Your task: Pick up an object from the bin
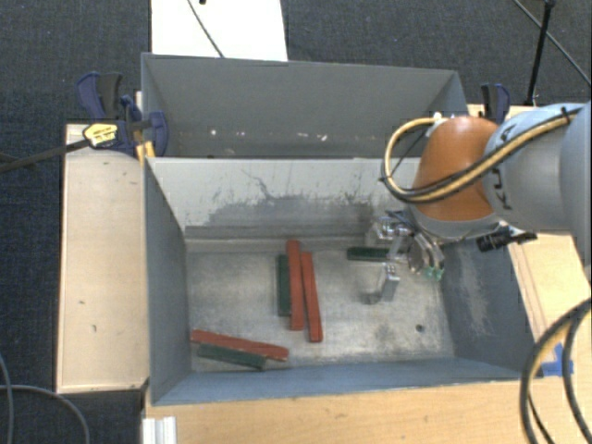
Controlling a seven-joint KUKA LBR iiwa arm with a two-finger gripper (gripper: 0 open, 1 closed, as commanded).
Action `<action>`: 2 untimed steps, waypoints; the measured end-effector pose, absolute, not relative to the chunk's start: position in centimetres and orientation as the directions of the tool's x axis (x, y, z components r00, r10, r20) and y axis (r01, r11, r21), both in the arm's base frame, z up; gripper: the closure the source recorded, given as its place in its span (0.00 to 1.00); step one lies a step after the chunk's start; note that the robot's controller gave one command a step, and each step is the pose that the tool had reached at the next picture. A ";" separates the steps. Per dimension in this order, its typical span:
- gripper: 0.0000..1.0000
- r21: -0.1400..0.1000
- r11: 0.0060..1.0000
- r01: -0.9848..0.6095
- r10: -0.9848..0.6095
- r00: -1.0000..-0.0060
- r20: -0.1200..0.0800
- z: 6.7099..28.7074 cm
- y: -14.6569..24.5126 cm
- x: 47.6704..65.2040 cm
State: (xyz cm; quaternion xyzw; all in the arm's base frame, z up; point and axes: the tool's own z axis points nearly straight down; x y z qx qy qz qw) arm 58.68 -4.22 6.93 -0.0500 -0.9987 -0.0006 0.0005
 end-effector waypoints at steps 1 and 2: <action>0.00 0.000 0.966 0.257 0.257 -0.966 0.000 7.1 -3.0 58.5; 1.00 0.000 0.967 0.254 0.254 -0.967 0.000 7.1 -3.0 58.5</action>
Offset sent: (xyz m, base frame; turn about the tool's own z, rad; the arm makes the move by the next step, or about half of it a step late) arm -0.0020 0.0124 0.0007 0.1601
